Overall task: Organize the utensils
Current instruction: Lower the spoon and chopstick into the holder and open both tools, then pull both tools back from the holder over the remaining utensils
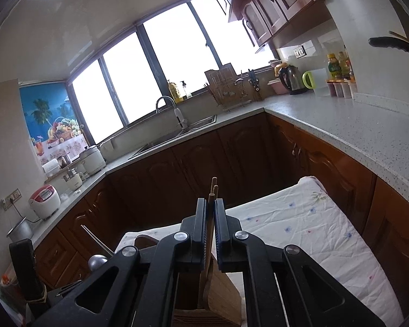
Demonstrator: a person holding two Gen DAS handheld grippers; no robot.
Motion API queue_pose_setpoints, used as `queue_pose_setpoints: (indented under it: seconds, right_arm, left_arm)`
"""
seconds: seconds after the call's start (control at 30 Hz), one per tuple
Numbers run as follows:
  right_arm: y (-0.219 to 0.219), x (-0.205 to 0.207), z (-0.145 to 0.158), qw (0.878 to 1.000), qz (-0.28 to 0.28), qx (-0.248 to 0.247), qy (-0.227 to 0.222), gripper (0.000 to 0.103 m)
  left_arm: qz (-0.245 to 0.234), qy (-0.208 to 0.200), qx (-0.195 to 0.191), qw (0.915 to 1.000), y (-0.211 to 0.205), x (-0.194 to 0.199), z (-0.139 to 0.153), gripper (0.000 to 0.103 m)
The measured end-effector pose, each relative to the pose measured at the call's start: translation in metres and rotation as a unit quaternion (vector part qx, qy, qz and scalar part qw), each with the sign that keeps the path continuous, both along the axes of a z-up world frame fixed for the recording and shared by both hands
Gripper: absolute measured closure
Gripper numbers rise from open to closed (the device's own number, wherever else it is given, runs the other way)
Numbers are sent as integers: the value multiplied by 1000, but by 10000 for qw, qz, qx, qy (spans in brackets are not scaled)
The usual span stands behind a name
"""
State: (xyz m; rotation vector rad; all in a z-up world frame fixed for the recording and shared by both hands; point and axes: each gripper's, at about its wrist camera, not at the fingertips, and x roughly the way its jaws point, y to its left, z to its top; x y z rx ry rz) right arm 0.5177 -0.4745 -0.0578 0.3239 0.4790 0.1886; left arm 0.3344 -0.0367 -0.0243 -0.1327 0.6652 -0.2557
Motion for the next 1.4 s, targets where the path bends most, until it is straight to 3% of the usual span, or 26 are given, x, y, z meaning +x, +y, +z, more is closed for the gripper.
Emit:
queue_pose_setpoints:
  seconds: [0.2, 0.3, 0.4, 0.47, 0.5, 0.57, 0.63, 0.73, 0.87, 1.07, 1.4]
  right_arm:
    - [0, 2, 1, 10000, 32, -23, 66, 98]
    - [-1, 3, 1, 9999, 97, -2, 132, 93]
    - [-3, 2, 2, 9998, 147, 79, 140, 92]
    - [-5, 1, 3, 9996, 181, 137, 136, 88]
    - [-6, 0, 4, 9996, 192, 164, 125, 85]
    - [-9, -4, 6, 9995, 203, 241, 72, 65]
    - [-13, -8, 8, 9993, 214, 315, 18, 60]
    - [-17, -12, 11, 9988, 239, 431, -1, 50]
    - [-22, -23, 15, 9982, 307, 492, -130, 29]
    - [-28, -45, 13, 9972, 415, 608, -95, 20]
    - [-36, -88, 9, 9975, 451, 548, 52, 14]
  left_arm:
    - [-14, 6, 57, 10000, -2, -4, 0, 101]
    - [-29, 29, 25, 10000, -2, -9, -3, 101]
    - [-51, 40, -7, 10000, -2, -11, -1, 93]
    - [-40, 7, -28, 10000, -1, -15, 0, 75]
    - [-18, -39, -14, 10000, -1, -18, 1, 71]
    - [-9, -114, 22, 9999, -1, -25, 3, 63]
    - [-13, -141, 32, 9999, 0, -30, 4, 54]
    - [53, -185, 22, 9998, 4, -41, 6, 31]
    - [138, -191, -38, 9997, 13, -57, 8, 19]
    - [174, -101, -39, 9998, 22, -82, 9, 15]
    - [227, 84, 122, 9996, 32, -128, 12, 10]
